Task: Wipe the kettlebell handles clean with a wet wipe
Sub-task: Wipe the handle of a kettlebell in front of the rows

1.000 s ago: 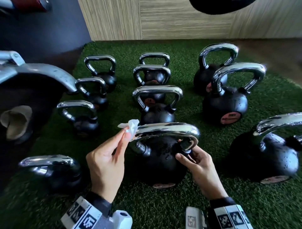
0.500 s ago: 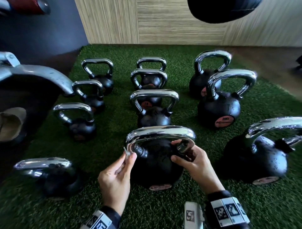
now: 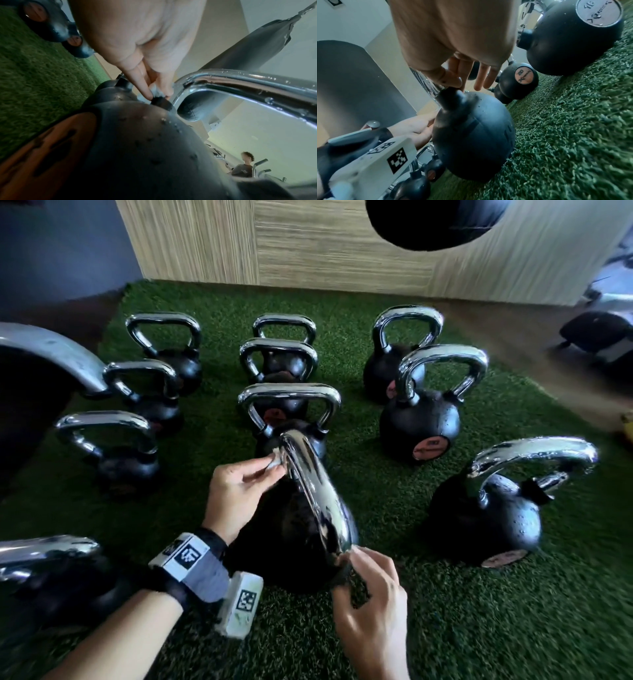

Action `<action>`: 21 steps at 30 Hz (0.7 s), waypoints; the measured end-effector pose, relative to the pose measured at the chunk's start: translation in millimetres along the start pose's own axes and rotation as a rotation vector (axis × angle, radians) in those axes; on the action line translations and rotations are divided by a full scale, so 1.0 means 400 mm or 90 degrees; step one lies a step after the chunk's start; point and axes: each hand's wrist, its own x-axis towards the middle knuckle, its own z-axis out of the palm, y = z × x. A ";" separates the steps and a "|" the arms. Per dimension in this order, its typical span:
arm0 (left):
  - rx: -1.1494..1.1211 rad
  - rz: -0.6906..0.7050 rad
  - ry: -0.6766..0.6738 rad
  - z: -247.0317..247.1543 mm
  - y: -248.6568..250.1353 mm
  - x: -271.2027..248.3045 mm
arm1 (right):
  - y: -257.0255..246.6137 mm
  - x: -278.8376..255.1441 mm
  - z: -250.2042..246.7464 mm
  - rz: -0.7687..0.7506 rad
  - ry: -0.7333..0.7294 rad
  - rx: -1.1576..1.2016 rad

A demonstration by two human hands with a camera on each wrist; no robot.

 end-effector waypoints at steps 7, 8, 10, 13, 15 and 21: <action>-0.046 -0.002 -0.062 -0.010 -0.003 -0.004 | 0.015 0.244 -0.005 -0.077 -0.167 -0.017; -0.036 0.013 -0.058 -0.009 -0.009 -0.006 | 0.011 0.275 0.016 -0.038 -0.223 0.002; -0.036 0.006 -0.039 -0.005 -0.019 -0.001 | 0.001 0.311 0.061 0.026 -0.315 -0.002; -0.023 -0.020 -0.034 -0.005 -0.013 0.015 | -0.001 0.317 0.093 0.112 -0.347 -0.032; 0.009 -0.011 -0.034 -0.004 -0.010 0.019 | 0.004 0.312 0.095 0.124 -0.331 -0.025; 0.011 0.071 0.079 0.028 0.039 -0.006 | 0.011 0.304 0.105 0.127 -0.308 0.026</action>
